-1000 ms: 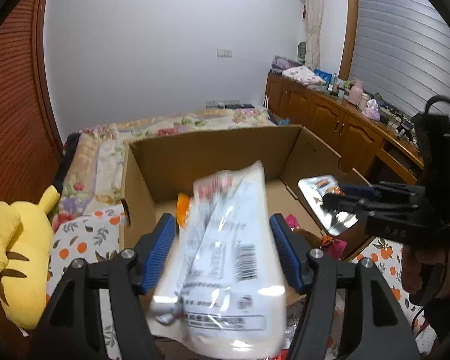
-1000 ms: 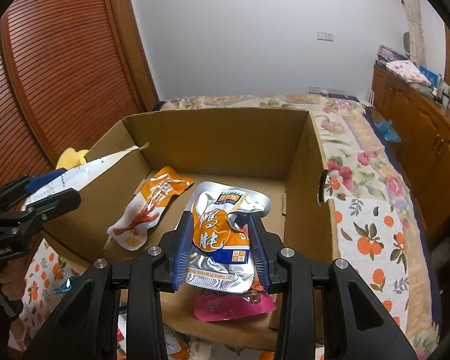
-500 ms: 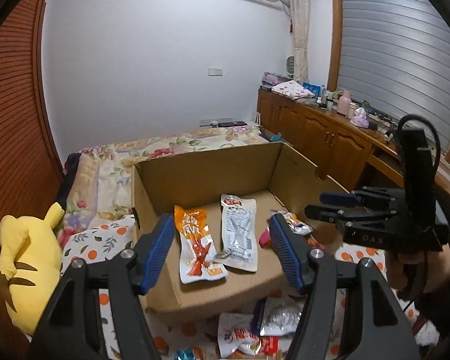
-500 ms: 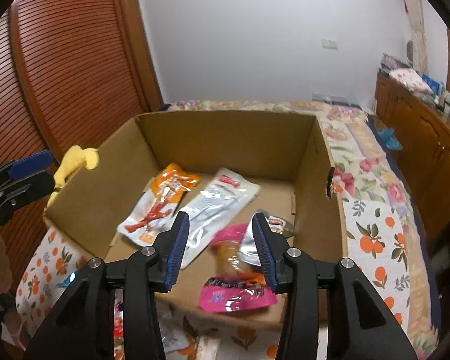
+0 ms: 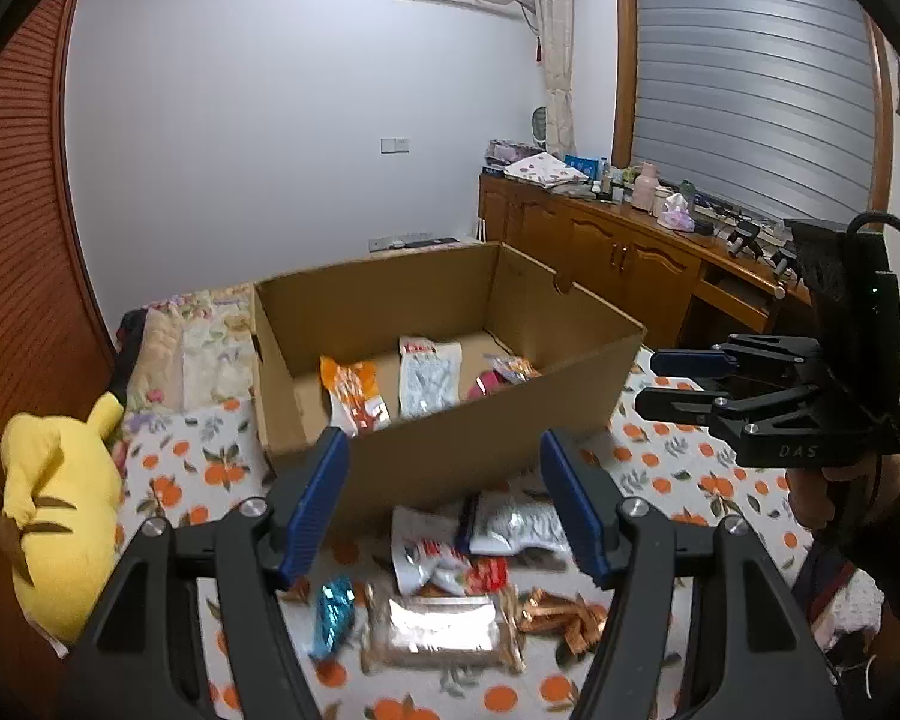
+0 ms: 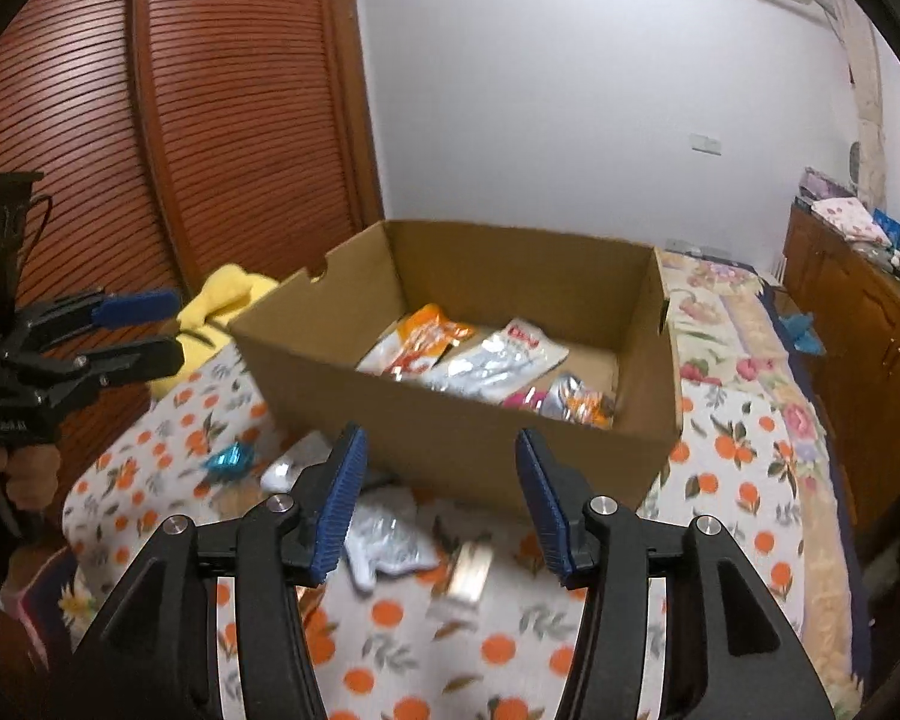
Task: Organize snacks
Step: 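Move both tools back to the pile and grasp the white wrapped bar with right tool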
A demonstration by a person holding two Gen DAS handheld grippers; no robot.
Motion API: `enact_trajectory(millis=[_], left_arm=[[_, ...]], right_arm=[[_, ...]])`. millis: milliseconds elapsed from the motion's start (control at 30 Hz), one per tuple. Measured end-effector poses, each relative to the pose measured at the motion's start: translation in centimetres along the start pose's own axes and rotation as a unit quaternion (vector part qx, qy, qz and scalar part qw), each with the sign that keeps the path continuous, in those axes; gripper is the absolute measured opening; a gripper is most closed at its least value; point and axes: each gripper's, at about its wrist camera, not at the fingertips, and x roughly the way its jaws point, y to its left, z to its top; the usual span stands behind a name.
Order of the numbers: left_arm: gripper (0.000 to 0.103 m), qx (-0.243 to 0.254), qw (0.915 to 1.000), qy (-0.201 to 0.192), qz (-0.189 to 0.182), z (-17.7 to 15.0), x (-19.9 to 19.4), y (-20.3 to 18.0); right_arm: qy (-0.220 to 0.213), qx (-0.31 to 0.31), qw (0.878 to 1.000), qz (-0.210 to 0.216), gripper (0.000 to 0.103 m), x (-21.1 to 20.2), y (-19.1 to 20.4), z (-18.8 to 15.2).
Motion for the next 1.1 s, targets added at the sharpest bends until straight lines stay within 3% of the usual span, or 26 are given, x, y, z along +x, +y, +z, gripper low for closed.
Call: enact_trajectory(millis=[200, 700, 800, 933, 1100], left_arm=[[0.075, -0.008, 0.9997, 0.023, -0.001, -3.0, 0.6, -0.5], [0.075, -0.034, 0.9929, 0.114, 0.004, -9.8, 6.2, -0.1], [0.075, -0.031, 0.9920, 0.122, 0.010, -10.4, 6.9, -0.2], [0.076, -0.017, 0.9920, 0.122, 0.030, -10.7, 7.3, -0.4], [0.081, -0.019, 0.9918, 0.122, 0.033, -10.8, 7.7, -0.4]], right_arm=[[0.028, 0.007, 1.000, -0.001, 0.051, 1.4, -0.6, -2.7], [0.124, 0.036, 0.992, -0.009, 0.045, 8.9, -2.0, -6.1], [0.133, 0.034, 0.990, -0.014, 0.041, 9.7, -2.0, -6.4], [0.140, 0.023, 0.990, -0.028, 0.020, 9.9, -1.9, -6.7], [0.140, 0.025, 0.990, -0.023, 0.020, 9.3, -2.1, -7.0]])
